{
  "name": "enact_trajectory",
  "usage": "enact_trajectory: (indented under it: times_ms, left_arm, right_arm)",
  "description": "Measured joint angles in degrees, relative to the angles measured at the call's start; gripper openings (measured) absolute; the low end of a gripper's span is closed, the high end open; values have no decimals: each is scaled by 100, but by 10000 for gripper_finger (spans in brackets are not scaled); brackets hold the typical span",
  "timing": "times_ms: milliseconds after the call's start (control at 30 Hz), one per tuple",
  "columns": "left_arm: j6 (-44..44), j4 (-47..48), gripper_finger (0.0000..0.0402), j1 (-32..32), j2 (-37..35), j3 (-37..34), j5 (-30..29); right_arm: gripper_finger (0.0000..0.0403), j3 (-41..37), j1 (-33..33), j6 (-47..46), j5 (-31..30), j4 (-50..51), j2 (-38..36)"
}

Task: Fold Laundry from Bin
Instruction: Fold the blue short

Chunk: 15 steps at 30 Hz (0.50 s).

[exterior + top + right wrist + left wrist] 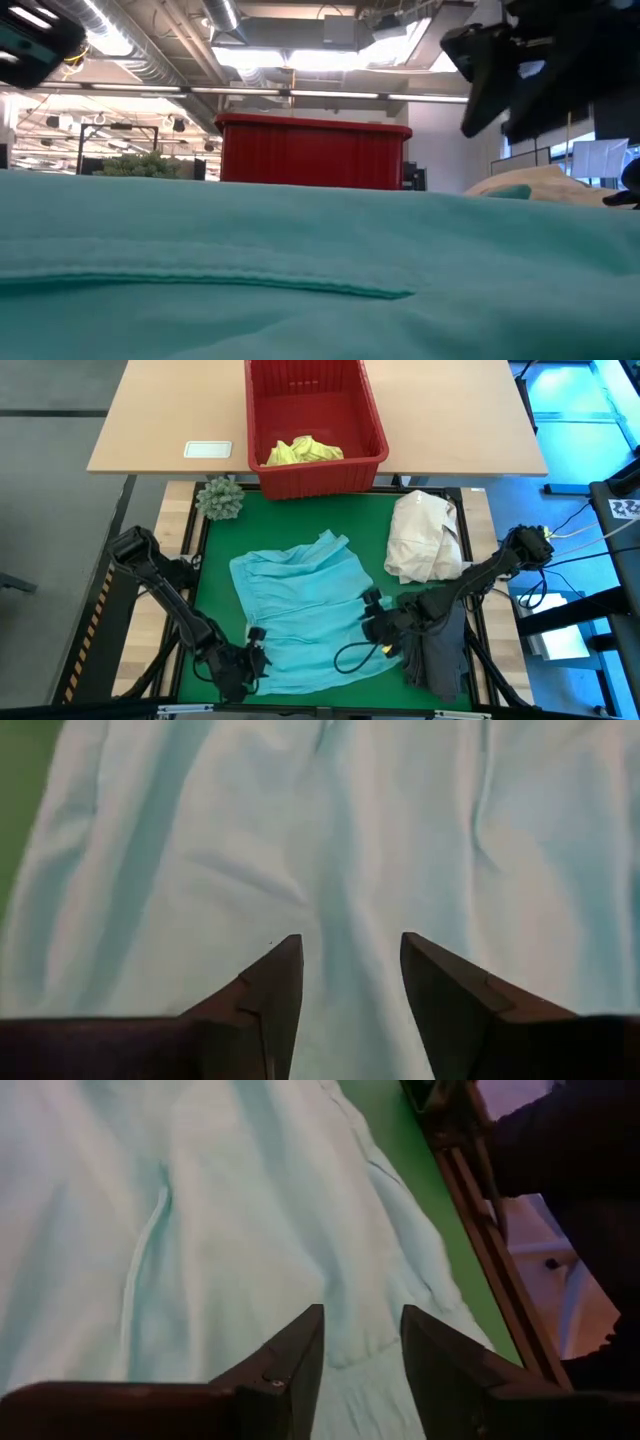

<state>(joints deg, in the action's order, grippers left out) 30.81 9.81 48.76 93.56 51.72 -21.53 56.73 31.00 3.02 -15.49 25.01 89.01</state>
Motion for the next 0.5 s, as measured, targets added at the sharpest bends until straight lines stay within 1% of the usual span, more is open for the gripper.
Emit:
enact_trajectory:
  times_ms: [100,267,333,400,500]
  left_arm:
    - [-102,34,163,-211,0,0,208]
    - [-445,42,216,-513,0,0,458]
    - [-552,80,233,-564,0,0,488]
    - [-639,196,243,-552,0,0,354]
    - [-743,714,248,-497,-80,0,-259]
  right_arm:
    - [170,0,-39,338,-145,-210,0]
    - [170,0,-355,411,398,-312,49]
    - [170,-3,-437,335,454,-280,112]
    - [170,-4,-477,341,406,-290,182]
    - [170,-4,-572,613,-105,-290,210]
